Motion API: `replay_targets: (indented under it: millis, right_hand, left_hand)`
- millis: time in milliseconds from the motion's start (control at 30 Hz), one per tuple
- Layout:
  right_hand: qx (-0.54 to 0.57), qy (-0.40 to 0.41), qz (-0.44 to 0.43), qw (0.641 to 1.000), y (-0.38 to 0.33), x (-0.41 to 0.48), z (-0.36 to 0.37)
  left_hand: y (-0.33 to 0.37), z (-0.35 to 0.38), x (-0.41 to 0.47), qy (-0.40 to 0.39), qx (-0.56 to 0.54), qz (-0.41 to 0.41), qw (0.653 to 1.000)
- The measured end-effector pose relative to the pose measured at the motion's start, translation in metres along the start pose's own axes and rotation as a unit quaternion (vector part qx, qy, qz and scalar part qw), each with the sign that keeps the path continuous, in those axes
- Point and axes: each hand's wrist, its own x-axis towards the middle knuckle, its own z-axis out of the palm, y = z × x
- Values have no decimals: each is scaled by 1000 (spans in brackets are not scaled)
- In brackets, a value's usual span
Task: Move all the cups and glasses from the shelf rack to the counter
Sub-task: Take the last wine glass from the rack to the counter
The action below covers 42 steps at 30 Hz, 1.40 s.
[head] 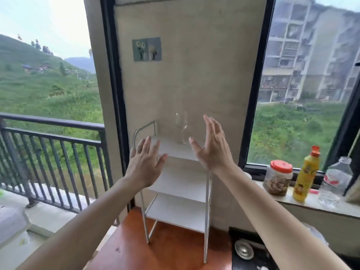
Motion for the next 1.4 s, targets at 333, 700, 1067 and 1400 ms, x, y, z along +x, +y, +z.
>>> replay_targets:
  millis: [333,700,1067,1400]
  right_hand:
    - [79,-4,198,977,6,127,100]
    - [232,1,248,941,36,143,147]
    - [284,128,171,935,-3,118,50]
    - [106,275,170,940,47,-8,-68]
  left_hand:
    - [-42,61,83,-24,-2,56,998]
    - [-46,72,85,21,1,61,998]
    - [-40,68,88,-4,9,40,999]
    - [93,40,80,111,-219,114,963]
